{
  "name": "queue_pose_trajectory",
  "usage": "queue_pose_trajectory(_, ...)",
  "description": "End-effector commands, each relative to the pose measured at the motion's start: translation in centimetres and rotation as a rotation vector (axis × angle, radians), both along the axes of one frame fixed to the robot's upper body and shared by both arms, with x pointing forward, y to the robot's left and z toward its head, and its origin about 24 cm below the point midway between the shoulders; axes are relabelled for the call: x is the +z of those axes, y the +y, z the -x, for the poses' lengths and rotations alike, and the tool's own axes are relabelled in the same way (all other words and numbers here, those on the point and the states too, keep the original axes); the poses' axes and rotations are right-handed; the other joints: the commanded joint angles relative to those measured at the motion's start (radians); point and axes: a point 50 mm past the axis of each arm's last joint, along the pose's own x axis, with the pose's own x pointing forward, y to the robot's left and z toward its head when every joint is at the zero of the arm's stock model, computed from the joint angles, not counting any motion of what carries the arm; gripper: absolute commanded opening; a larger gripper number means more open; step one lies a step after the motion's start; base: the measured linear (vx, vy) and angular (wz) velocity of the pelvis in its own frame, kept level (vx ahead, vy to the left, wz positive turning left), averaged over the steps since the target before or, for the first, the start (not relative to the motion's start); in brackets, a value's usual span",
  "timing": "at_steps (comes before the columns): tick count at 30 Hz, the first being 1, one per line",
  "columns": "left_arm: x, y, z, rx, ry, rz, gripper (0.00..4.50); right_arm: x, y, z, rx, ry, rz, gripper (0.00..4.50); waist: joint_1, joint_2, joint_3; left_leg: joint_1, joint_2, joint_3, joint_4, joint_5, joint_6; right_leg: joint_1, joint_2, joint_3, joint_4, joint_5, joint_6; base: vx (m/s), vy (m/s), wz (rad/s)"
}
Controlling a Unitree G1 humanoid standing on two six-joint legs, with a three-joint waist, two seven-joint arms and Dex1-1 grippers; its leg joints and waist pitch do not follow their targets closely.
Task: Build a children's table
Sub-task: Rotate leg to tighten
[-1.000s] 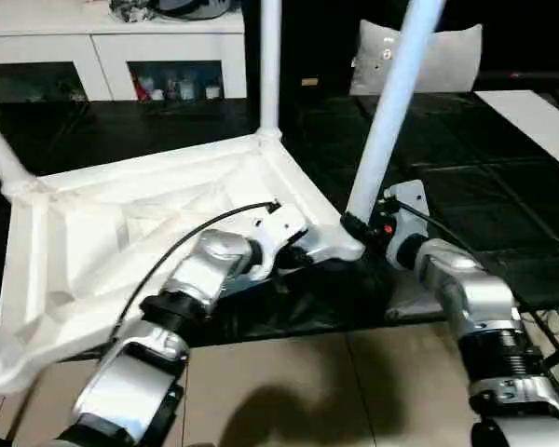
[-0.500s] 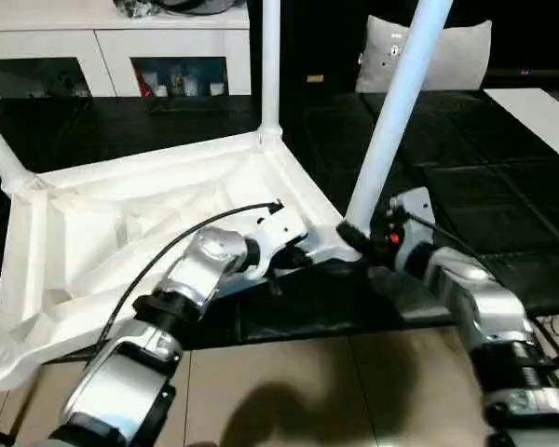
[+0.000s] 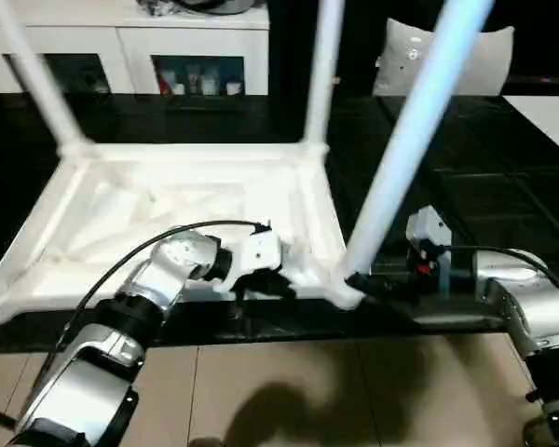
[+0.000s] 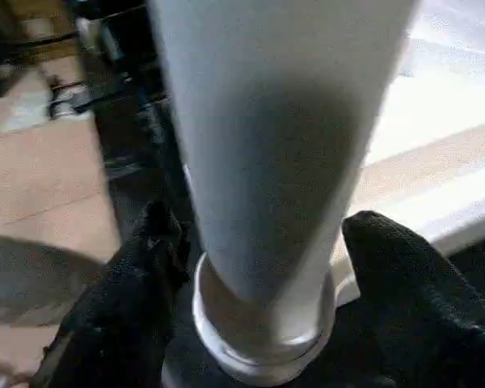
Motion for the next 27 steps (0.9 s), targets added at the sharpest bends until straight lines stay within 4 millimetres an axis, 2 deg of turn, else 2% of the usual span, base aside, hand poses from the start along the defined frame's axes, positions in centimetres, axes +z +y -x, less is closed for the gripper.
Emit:
queue_pose_trajectory(1, -0.8, -0.1, 1.1, -0.129, 0.031, -0.077, 0.0, 0.3, 0.1, 0.4, 0.079, 0.033, -0.009, 3.02, -0.002, -0.014, -0.067, -0.001, 0.019, 0.015, -0.056, -0.117, 0.095, 0.06, -0.058, 0.041, -0.058, -0.077, -0.256, 0.0, 0.0, 0.0)
queue_pose_trajectory(3, -0.7, 0.0, 1.2, -0.141, 0.03, -0.083, 0.0, 0.3, 0.2, 0.5, 0.104, 0.046, -0.016, 2.95, -0.001, -0.017, -0.066, -0.002, 0.019, 0.015, -0.057, -0.124, 0.085, 0.059, -0.058, 0.04, -0.059, -0.09, -0.25, 0.0, 0.0, 0.0)
queue_pose_trajectory(7, -0.7, 0.3, 1.1, -0.15, 0.033, -0.084, 0.0, 0.4, 0.5, 0.7, 0.136, 0.065, -0.031, 2.52, 0.0, -0.02, -0.066, -0.003, 0.017, 0.015, -0.057, -0.119, 0.072, 0.06, -0.058, 0.041, -0.06, -0.11, -0.237, 0.0, 0.0, 0.0)
queue_pose_trajectory(11, -0.6, 0.4, 1.1, -0.148, 0.045, -0.076, 0.0, 0.3, 0.7, 1.0, 0.159, 0.09, -0.041, 2.22, 0.002, -0.019, -0.067, -0.004, 0.016, 0.015, -0.057, -0.111, 0.071, 0.061, -0.058, 0.04, -0.06, -0.11, -0.232, 0.0, 0.0, 0.0)
queue_pose_trajectory(16, -0.7, 0.5, 1.1, -0.132, 0.077, -0.047, 0.0, 0.1, 0.9, 1.3, 0.162, 0.122, -0.076, 2.0, 0.003, -0.017, -0.067, -0.004, 0.016, 0.015, -0.056, -0.109, 0.068, 0.06, -0.056, 0.04, -0.059, -0.101, -0.235, 0.0, 0.0, 0.0)
queue_pose_trajectory(21, -0.4, -0.4, 0.7, -0.055, 0.108, 0.022, 0.0, 0.2, 1.6, 1.3, 0.093, 0.124, -0.153, 1.96, 0.006, -0.016, -0.067, -0.005, 0.016, 0.014, -0.056, -0.104, 0.065, 0.06, -0.057, 0.04, -0.059, -0.1, -0.234, 0.0, 0.0, 0.0)
queue_pose_trajectory(24, -0.4, -1.2, 0.4, 0.023, 0.121, 0.05, 0.0, 0.0, 2.6, 0.2, -0.073, 0.089, -0.167, 1.96, -0.001, -0.018, -0.061, -0.004, 0.012, 0.014, -0.061, -0.143, 0.041, 0.057, -0.06, 0.04, -0.073, -0.221, -0.2, 0.0, 0.0, 0.0)
queue_pose_trajectory(27, -0.5, -2.0, 0.1, 0.088, 0.125, 0.063, 0.0, -0.4, 3.6, -0.8, -0.215, 0.064, -0.14, 1.96, -0.011, -0.019, -0.057, -0.004, 0.009, 0.009, -0.069, -0.175, 0.007, 0.056, -0.062, 0.039, -0.086, -0.361, -0.144, 0.0, 0.0, 0.0)
